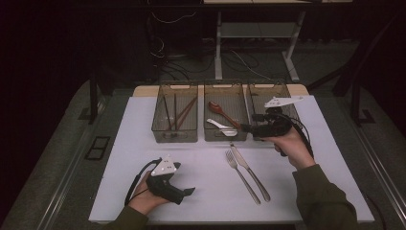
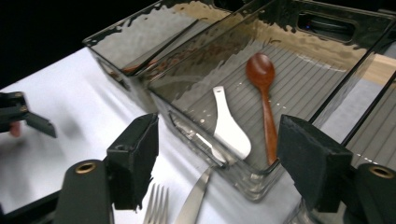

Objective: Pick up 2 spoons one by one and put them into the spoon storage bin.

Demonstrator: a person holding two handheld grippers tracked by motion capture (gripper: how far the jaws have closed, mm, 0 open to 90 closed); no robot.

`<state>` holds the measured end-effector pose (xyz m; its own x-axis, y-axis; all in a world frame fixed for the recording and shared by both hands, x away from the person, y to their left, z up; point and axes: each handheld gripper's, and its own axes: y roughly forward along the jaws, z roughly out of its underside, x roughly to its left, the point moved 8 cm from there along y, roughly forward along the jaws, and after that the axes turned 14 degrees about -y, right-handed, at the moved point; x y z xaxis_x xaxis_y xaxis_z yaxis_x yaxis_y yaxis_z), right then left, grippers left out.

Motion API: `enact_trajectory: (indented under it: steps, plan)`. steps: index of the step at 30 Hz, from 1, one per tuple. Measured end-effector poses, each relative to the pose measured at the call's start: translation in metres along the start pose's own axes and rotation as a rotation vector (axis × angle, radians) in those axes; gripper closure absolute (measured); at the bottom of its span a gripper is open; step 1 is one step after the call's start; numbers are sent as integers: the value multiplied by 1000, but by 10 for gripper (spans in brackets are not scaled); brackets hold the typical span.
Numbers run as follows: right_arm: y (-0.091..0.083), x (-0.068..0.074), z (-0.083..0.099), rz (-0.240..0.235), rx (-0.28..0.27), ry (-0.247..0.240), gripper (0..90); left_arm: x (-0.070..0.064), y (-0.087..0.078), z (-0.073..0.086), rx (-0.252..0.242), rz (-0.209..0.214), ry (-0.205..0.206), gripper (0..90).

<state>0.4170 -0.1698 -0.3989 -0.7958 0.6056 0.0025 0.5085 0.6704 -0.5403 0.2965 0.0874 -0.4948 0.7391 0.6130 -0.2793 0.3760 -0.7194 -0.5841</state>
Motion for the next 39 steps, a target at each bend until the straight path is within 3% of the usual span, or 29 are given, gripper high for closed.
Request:
enact_trajectory:
  steps: [5,13,27,33,39]
  plan:
    - [-8,4,7,-4,-17,5,275,-1,0,0,-3,4,-1,0]
    - [-17,16,25,-22,-14,-25,257,-1,0,-1,-6,11,-2,0]
    - [-33,29,62,-63,-11,15,207,-3,-1,-2,-8,13,2,0]
    - [-35,35,74,-52,15,-10,202,-4,-1,-2,-12,13,-1,0]
    - [-35,45,92,-50,80,-25,202,-4,-1,-2,-10,14,2,0]
